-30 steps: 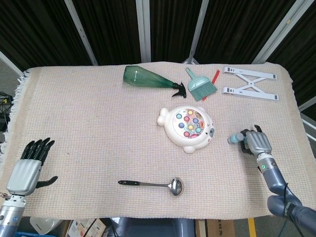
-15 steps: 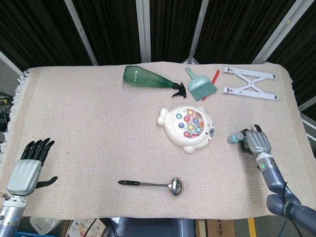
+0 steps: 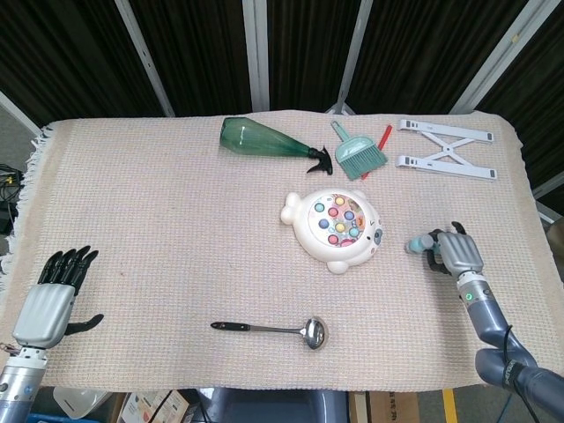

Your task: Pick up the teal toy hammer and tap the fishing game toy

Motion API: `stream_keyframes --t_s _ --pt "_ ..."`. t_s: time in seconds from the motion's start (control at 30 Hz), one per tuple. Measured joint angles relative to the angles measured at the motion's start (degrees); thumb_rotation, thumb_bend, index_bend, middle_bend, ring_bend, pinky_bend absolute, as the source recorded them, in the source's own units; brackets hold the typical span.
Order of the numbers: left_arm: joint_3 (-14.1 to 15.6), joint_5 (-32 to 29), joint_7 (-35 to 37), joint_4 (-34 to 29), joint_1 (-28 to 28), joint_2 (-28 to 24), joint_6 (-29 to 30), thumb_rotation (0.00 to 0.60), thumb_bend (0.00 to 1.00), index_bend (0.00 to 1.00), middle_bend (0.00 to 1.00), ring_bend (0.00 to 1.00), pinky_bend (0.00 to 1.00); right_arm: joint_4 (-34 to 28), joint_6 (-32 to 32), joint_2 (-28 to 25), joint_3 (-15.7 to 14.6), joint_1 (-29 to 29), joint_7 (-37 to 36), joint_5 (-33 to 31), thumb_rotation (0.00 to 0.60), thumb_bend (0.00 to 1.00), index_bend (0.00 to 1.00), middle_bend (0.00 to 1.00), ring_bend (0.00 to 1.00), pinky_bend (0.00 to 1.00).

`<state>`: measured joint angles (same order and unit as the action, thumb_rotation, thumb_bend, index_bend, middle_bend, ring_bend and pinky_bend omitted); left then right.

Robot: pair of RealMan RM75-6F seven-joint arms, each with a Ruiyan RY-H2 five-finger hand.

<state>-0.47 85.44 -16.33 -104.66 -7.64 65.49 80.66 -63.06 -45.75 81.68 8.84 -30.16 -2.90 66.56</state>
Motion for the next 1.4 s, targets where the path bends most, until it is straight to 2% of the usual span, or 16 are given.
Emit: stream_keyframes --t_s 0.17,0.3,0.47,0.63,0.8,0.97,1.2,1.4 --pt "0.0 0.2 0.0 0.0 -0.3 0.0 -0.3 0.6 0.11 0.0 0.0 0.0 0.0 -2.9 -1.4 -1.6 0.2 -0.1 -1.0 2.1 0.6 0.88 0.88 0.75 0.61 0.24" --pt "0.0 0.5 0.0 -0.1 -0.5 0.0 -0.4 0.6 0.11 0.0 0.0 0.0 0.0 -7.4 -2.7 -4.1 0.7 -0.6 -1.8 4.2 0.6 0.9 0.92 0.77 0.63 0.32" --pt "-0.1 0.9 0.0 -0.2 -0.8 -0.1 -0.5 0.6 0.11 0.0 0.0 0.0 0.0 -14.2 -2.5 -8.1 2.0 -2.4 -2.3 5.9 0.6 0.91 0.95 0.79 0.65 0.34" --pt "-0.1 0.7 0.1 -0.2 -1.1 -0.2 -0.9 0.6 0.11 0.0 0.0 0.0 0.0 -19.0 1.2 -11.4 4.0 -6.8 -0.1 5.4 0.6 0.91 0.96 0.8 0.66 0.34" --pt "-0.2 0.4 0.4 0.0 -1.3 -0.2 -1.4 0.6 0.11 0.0 0.0 0.0 0.0 -20.5 5.3 -12.2 5.0 -11.0 4.7 2.6 0.6 0.92 0.97 0.81 0.67 0.35" --pt "-0.1 -0.1 0.8 0.5 -1.5 -0.1 -1.9 0.6 0.11 0.0 0.0 0.0 0.0 -20.8 8.1 -12.0 4.8 -14.0 10.8 -1.5 0.6 0.93 0.98 0.81 0.68 0.35" --pt "-0.1 -0.3 1.4 1.1 -1.5 0.1 -2.0 0.6 0.11 0.0 0.0 0.0 0.0 -20.9 9.5 -10.9 2.9 -18.0 19.5 -9.4 0.6 0.94 1.0 0.82 0.68 0.35" --pt "0.1 -0.3 1.6 1.4 -1.5 0.2 -1.9 0.6 0.11 0.0 0.0 0.0 0.0 -20.8 9.3 -10.1 0.7 -19.8 23.1 -14.1 0.6 0.96 1.0 0.82 0.69 0.35"
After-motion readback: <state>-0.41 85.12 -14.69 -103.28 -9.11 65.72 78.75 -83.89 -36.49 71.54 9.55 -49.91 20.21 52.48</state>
